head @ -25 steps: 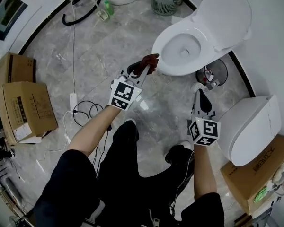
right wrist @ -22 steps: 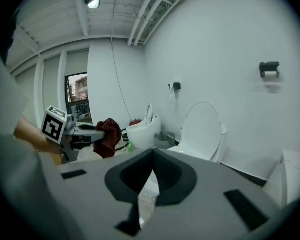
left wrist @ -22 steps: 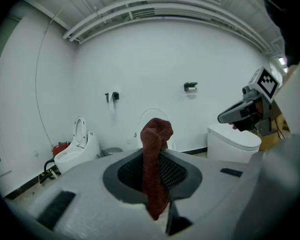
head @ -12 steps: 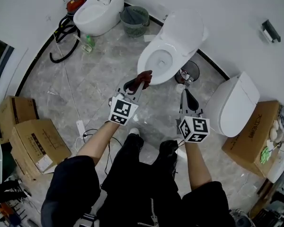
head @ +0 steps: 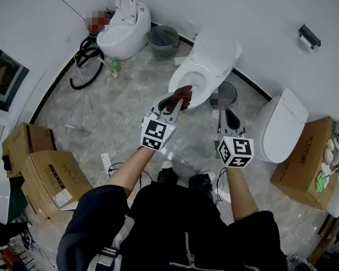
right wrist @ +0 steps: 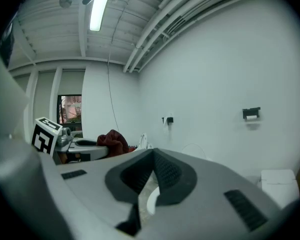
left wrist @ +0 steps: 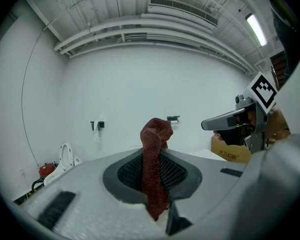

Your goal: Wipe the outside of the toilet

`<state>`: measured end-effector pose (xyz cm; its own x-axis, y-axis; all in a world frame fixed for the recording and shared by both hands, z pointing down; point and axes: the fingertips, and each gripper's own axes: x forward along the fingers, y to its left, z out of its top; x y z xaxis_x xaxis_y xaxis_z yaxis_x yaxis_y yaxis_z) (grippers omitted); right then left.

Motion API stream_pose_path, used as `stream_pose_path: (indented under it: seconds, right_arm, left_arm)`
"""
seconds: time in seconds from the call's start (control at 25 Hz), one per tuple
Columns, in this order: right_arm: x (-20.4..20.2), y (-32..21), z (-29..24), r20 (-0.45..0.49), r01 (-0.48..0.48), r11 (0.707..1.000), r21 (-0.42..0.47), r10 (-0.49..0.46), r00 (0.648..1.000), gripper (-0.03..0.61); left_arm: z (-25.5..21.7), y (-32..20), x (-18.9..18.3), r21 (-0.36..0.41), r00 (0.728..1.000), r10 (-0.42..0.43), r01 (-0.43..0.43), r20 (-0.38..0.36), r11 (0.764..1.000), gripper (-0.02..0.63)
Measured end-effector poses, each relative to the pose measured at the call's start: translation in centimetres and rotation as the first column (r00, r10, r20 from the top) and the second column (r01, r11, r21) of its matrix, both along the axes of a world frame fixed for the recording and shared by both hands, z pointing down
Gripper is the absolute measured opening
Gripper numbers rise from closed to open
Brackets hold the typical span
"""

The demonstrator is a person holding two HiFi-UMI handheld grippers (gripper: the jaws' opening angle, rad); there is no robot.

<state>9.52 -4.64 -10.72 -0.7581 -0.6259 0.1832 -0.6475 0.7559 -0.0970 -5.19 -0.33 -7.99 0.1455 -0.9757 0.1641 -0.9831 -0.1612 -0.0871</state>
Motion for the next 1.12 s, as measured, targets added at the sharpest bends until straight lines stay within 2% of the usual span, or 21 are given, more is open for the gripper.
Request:
stream_pose_path:
  seconds: [0.28,0.48,1.12]
  right_arm:
    - [2.1,2.2,-2.1,0.029,-0.037,0.998,0.056,0.035,0.999,0.002]
    - [2.8,3.3,-2.1,0.037,-0.046,0.998,0.05,0.044,0.998,0.003]
    - [0.3,4.6,-1.5,0.005,-0.026,0.998,0.056,0.025,1.0,0.002]
  left_arm:
    - [-2.8,1.7,1.9,0.038,0.999,0.043,-0.044,0.023,0.998,0.06]
    - [-3.6,2.6,2.1,0.047,0.999,0.034,-0.035,0.008,0.998,0.06]
    - [-3.4,3.2,-0.7,0.045,0.999,0.03,-0.029,-0.016,0.999,0.061]
